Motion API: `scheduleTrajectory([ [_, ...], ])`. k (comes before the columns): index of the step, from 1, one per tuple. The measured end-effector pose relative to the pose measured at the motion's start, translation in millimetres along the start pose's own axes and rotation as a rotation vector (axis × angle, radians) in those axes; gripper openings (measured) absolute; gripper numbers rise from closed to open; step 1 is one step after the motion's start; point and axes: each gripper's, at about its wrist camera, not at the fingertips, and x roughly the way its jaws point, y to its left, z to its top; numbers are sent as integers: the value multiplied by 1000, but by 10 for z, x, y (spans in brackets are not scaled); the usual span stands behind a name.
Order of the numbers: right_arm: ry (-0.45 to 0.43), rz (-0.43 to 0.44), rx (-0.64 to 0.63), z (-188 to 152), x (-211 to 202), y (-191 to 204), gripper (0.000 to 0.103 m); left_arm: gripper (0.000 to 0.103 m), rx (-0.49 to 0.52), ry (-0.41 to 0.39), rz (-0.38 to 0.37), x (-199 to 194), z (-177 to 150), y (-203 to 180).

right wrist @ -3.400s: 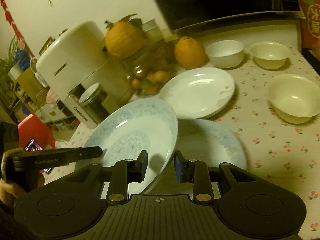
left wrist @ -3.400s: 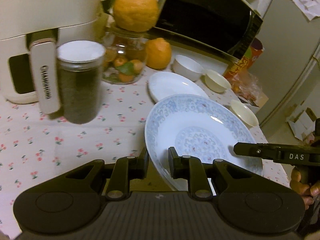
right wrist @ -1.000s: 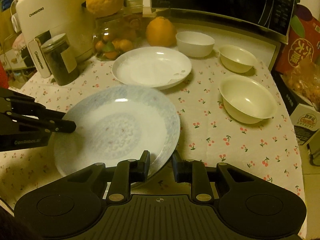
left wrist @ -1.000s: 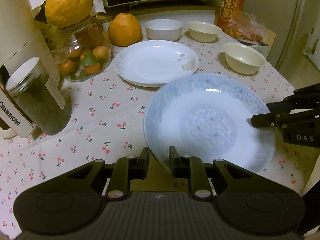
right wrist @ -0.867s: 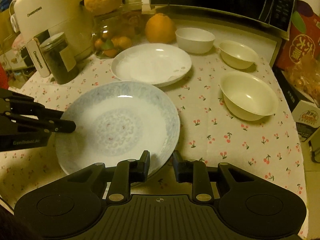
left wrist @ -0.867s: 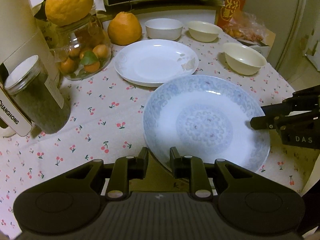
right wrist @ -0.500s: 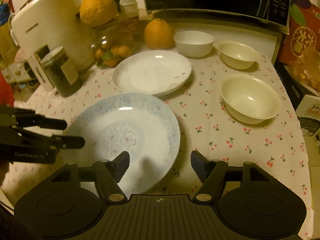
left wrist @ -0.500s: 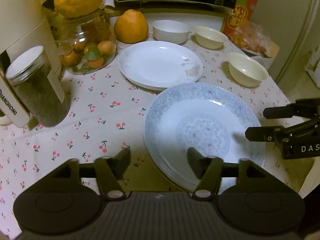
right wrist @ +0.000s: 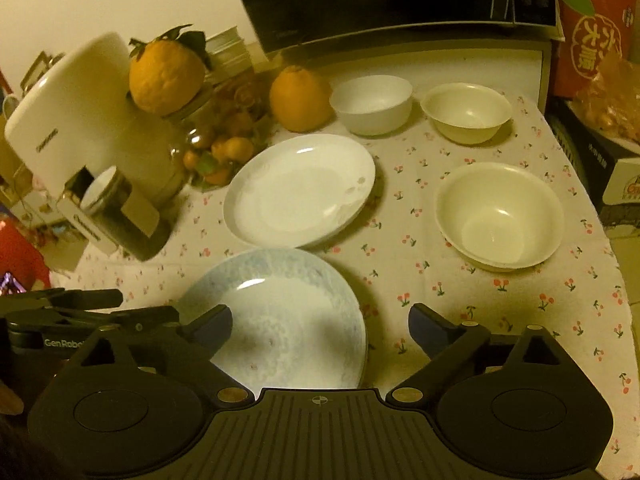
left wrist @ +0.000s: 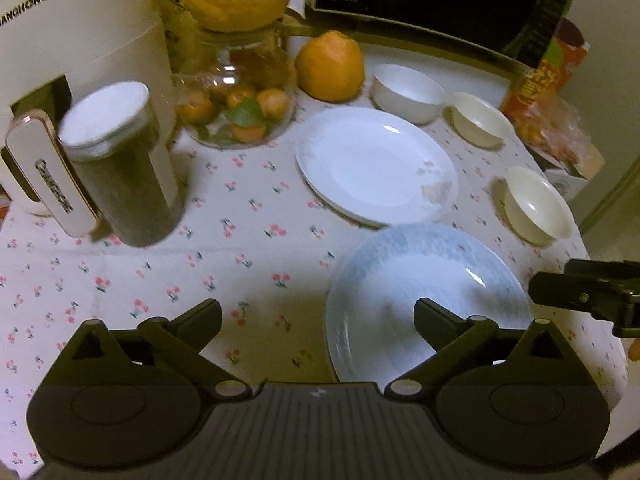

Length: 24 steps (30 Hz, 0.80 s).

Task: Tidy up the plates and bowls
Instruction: 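Move both grippers to the rim of the plain white plate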

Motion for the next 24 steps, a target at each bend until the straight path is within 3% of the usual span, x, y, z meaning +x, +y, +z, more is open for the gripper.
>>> scheduleTrajectory([
  [9,4,11,47,294,71,-45,100,103,-90,-21,14,46,269,-16],
  [17,-12,12,66,421,352,-76,101,103,-101,-69,74,260,318,51],
  [24,4,57,113,538,627,-146,101,103,-114,-125,59,487,410,115],
])
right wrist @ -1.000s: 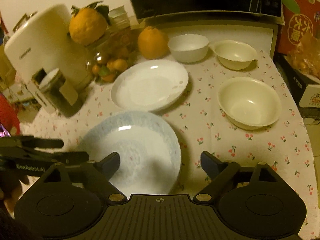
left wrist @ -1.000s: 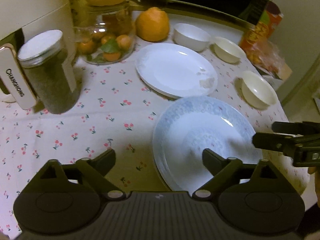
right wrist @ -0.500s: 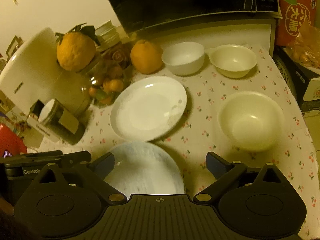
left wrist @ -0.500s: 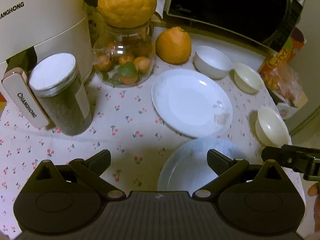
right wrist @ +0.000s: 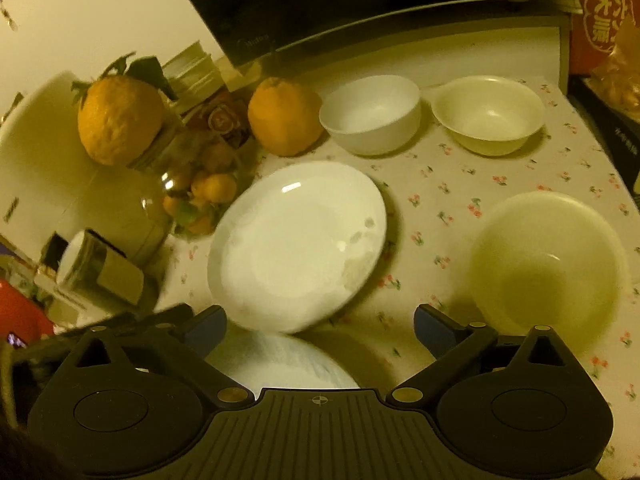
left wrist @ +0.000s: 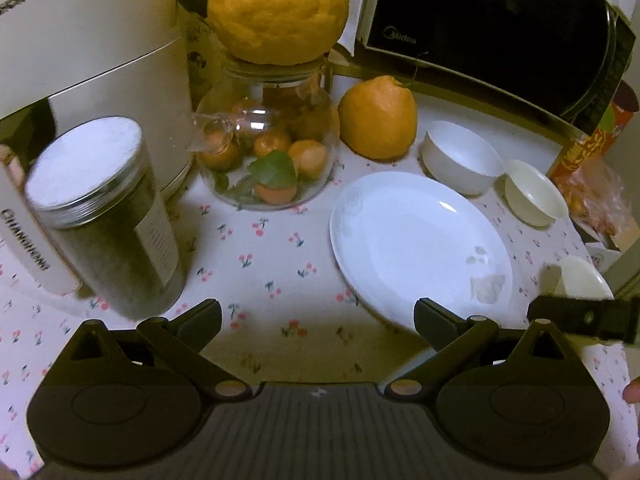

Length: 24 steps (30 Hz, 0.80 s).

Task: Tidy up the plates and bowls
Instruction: 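Move both grippers to the rim of the plain white plate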

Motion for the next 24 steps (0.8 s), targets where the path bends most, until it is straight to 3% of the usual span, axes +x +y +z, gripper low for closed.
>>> scheduleTrajectory([
  [14,-27,19,85,315,563,-97,101,100,-58,-37,-72,400,145,-24],
  [24,-26,13,53,319,752,-86,101,77,-95,-29,-119,526,125,18],
])
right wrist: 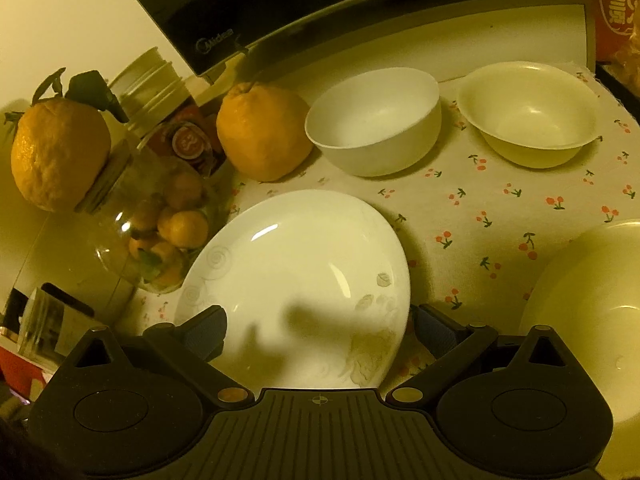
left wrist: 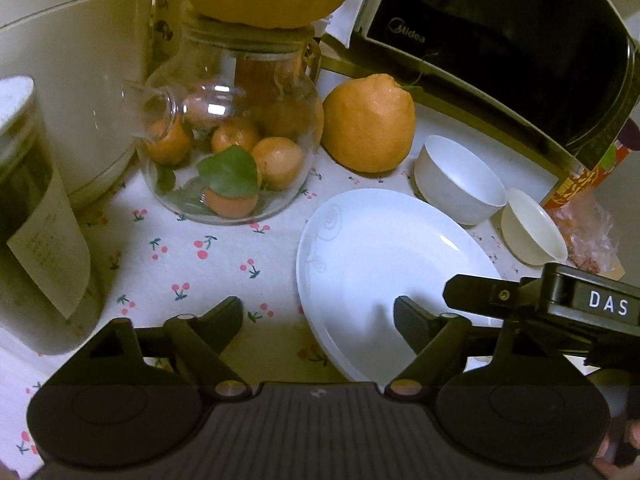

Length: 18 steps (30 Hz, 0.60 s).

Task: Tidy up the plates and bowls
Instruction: 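Move both grippers to the rim of the plain white plate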

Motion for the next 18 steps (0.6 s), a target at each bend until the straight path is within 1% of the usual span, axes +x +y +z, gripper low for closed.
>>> scheduleTrajectory([
  [2,-4,-1,2,1,13,-1,101,73,10,-8,-1,-11,-10,-5],
  [4,-9,-2,4,-1,27,-12,99,66,14,-10,-8,-7,-14,-11],
  [8,-13,0,9,-10,34,-25,95,56,7,-10,-14,-2,-15,-10],
  [10,-18,5,9,-13,29,-26,89,49,3,-6,-19,1,-13,-5],
  [11,-19,3,10,-12,30,-22,88,48,1,-4,-23,5,-13,-5],
  [14,-25,-16,14,-10,19,-22,78,39,-1,-1,-34,-8,-18,4],
  [15,-27,-23,17,-10,13,-27,73,34,-2,2,-41,-9,-17,1],
  [16,-31,-31,23,-8,3,-35,67,32,-2,5,-50,-11,-16,-7],
  [17,-33,-36,30,-8,-9,-48,64,32,-1,4,-44,-18,-21,-18],
  [18,-34,-42,40,-3,-19,-62,58,32,3,3,-38,-22,-22,-30],
])
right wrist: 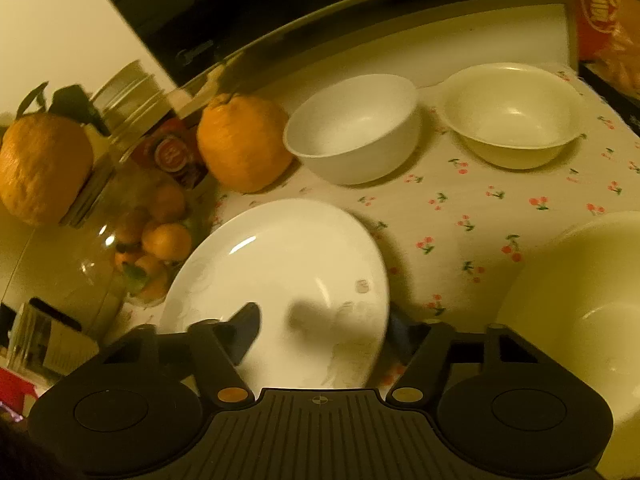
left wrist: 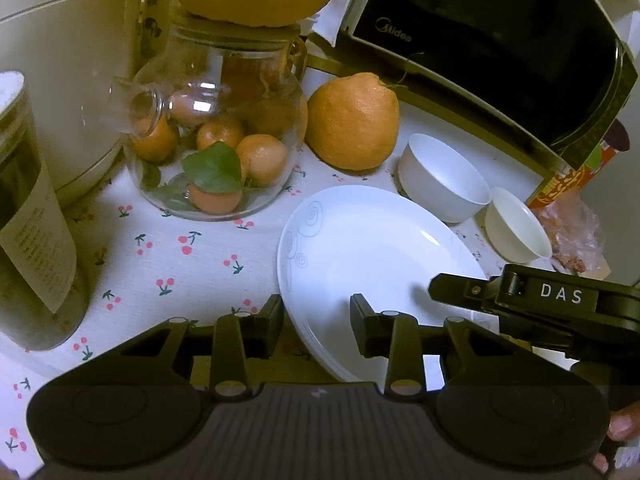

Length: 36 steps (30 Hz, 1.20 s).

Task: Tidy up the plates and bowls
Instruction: 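Move both grippers to the rim of the plain white plate, then close both grippers on the white plate rim, then lift the white plate with both grippers and carry it over the blue plates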

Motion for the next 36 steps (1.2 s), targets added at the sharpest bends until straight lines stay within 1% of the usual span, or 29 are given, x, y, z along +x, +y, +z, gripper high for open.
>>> scheduleTrajectory([
  [1,0,-5,6,3,-7,-13,52,32,3,-1,3,0,-2,-7],
  [2,-1,-9,10,2,-16,-25,49,32,6,-3,8,-2,-4,-9],
  [3,-3,-15,11,4,-27,-34,44,30,6,-4,10,-5,-6,-7],
  [7,-17,-16,0,5,-103,-45,36,24,11,-22,8,-57,4,-1],
  [9,-30,-10,-6,8,-150,-40,35,24,19,-35,1,-93,9,-8],
  [10,-39,-6,-6,11,-180,-38,35,26,23,-41,-2,-116,10,-12],
  [11,-45,-2,-5,15,-205,-38,35,26,22,-43,-5,-131,15,-16],
  [15,-49,7,5,14,-267,-55,35,26,21,-50,-19,-175,7,-25],
  [20,-55,9,-11,-13,-343,-13,34,26,33,-62,-23,-264,-10,-49],
  [32,-68,47,-34,-88,-632,122,34,26,67,-97,-55,-587,-61,-101],
  [36,-68,60,-43,-135,-742,167,34,26,64,-106,-69,-682,-79,-100],
])
